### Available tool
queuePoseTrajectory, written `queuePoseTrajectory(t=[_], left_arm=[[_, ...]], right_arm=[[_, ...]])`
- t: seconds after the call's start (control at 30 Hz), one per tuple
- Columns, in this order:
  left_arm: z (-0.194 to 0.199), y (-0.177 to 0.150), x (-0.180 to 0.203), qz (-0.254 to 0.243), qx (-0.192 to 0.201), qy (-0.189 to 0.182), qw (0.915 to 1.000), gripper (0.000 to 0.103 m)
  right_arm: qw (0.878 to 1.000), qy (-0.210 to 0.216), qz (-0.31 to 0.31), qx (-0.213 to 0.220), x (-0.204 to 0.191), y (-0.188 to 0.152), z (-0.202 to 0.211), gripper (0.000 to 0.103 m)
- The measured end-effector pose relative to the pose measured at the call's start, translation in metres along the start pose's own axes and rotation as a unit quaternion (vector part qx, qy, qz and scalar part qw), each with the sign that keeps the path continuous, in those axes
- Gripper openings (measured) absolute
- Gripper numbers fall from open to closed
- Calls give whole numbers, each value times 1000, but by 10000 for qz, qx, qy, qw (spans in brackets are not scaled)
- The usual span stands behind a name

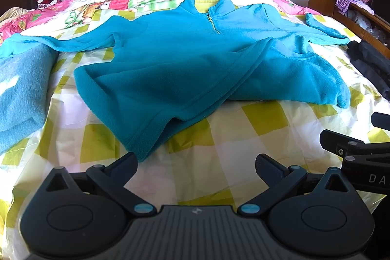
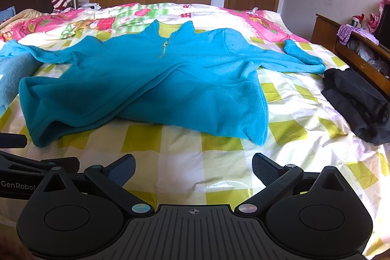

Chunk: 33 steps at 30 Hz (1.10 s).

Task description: Fold small clothes

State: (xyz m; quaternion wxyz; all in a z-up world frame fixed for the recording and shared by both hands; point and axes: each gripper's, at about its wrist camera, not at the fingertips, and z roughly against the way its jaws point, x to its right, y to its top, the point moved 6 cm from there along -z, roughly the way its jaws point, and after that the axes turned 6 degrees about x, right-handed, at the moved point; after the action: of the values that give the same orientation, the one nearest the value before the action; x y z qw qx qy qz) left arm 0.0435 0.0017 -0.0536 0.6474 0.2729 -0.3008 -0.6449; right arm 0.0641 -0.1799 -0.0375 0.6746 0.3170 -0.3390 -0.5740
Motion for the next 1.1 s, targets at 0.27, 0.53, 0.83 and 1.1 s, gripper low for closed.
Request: queuePoseTrajectory(t=[0.27,0.53,0.83,1.1], left_arm=[[-2,-1,-1,30,-37,10,10000,103],[-2,-1,-1,38,-69,21,10000,103],[-3,-1,-2,46,-76,17,10000,103],[-4,-2,-2,61,-110,26,9999,103]], right_arm=[[10000,12,23,-9,-2,-1,-2,101],[10000,23,35,-15,-3,0,-3,101],[10000,30,52,-20,-3,0,-3,101],[9999,67,101,-16,-5,1,-5,101]])
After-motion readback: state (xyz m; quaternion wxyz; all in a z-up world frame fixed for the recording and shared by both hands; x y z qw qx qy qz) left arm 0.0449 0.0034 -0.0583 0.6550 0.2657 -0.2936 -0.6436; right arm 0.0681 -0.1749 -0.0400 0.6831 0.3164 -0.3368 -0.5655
